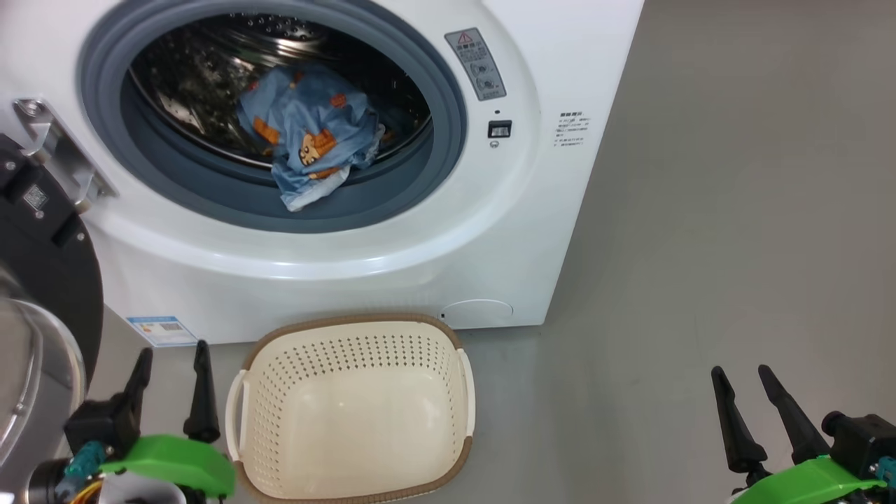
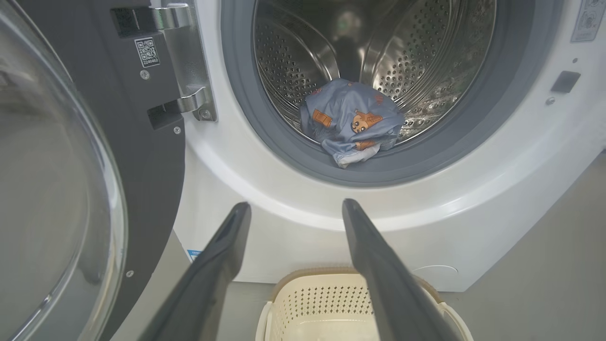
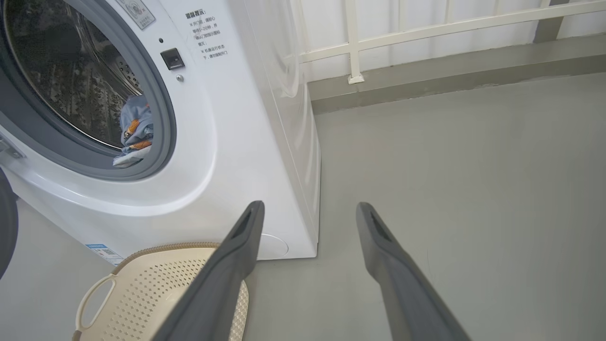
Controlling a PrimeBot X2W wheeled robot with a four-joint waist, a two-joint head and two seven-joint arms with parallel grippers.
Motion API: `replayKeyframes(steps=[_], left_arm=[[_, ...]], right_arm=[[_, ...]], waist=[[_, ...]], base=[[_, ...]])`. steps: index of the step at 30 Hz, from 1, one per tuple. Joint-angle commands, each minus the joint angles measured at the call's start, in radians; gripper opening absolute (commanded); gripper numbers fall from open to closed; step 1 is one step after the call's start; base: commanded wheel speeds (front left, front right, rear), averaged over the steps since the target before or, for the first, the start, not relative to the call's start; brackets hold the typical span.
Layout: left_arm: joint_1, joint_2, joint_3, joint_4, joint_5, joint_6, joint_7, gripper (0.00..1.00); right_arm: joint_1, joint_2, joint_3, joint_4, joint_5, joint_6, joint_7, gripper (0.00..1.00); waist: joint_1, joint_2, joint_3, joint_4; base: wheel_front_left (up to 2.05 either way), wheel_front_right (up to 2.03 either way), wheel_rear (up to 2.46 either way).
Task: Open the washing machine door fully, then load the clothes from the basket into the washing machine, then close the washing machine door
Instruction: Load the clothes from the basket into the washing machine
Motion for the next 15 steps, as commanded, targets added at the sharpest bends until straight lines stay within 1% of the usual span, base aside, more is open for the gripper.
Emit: replayKeyframes(steps=[1, 10, 15], left_arm=[[0.014, 0.02, 0.033, -0.04, 0.001, -0.002, -0.006, 1.0], [0.12, 0.025, 0.042, -0.111, -0.012, -0.003, -0.006, 1.0], [0.14, 0.025, 0.048, -0.127, -0.019, -0.003, -0.006, 1.0]], right_arm=[[0.013, -0.019, 0.014, -0.025, -0.009, 0.003, -0.005, 1.0], [0.05, -0.015, -0.003, -0.029, -0.01, 0.003, -0.005, 1.0], [0.057, -0.012, -0.01, -0.031, -0.011, 0.003, -0.005, 1.0]], waist=[[0.0, 0.0, -0.013, 0.004], [0.0, 0.0, -0.039, -0.001], [0.0, 0.0, -0.042, 0.002]], base=[[0.0, 0.0, 0.0], [0.0, 0.0, 0.0], [0.0, 0.0, 0.0]])
